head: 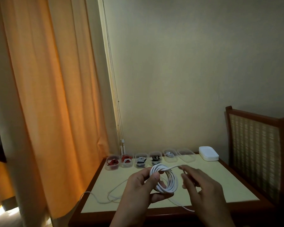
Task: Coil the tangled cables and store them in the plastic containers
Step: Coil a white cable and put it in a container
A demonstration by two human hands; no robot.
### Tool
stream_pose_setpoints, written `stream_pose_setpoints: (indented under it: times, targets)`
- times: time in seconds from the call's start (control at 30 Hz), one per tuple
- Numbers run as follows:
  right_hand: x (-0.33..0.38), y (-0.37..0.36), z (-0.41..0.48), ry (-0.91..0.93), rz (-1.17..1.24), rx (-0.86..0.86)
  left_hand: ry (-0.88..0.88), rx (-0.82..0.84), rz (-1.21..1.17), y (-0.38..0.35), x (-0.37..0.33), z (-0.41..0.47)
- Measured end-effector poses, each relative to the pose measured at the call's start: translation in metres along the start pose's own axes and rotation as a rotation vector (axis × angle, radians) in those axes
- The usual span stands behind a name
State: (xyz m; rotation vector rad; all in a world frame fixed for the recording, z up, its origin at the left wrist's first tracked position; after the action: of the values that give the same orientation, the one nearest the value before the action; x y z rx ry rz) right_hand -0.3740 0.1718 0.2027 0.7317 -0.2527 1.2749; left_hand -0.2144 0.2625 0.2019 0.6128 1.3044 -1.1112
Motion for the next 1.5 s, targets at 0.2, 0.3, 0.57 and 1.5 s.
stream_pose_setpoints:
  times: [0.2, 0.3, 0.57, 1.5]
  targets:
    - [-0.002, -0.002, 0.004, -0.027, -0.048, -0.027, -0.007, 0.02, 0.062, -0.002, 0.003, 0.002]
    - [-0.001, 0.003, 0.006, -0.198, 0.166, -0.065, 0.023, 0.065, 0.09, -0.005, 0.006, 0.003]
    - [0.006, -0.013, -0.002, -0.662, 0.835, 0.049, 0.006, 0.136, 0.106, -0.014, 0.001, -0.002]
    - [0.035, -0.004, -0.006, -0.15, 0.118, 0.115, -0.256, -0.117, 0.362, 0.008, -0.022, -0.002]
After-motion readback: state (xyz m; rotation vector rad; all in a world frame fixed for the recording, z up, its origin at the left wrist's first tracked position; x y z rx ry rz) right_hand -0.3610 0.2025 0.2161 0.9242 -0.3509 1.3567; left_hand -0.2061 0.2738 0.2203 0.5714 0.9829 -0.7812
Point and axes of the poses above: each hand's wrist, its own z-axis towards the middle knuckle, its own y-axis out of the back of the hand, x = y × z, the point moved 7 cm from there along z, towards the middle knuckle, and after that the axes turned 4 degrees about -y, right-handed, at the moved point
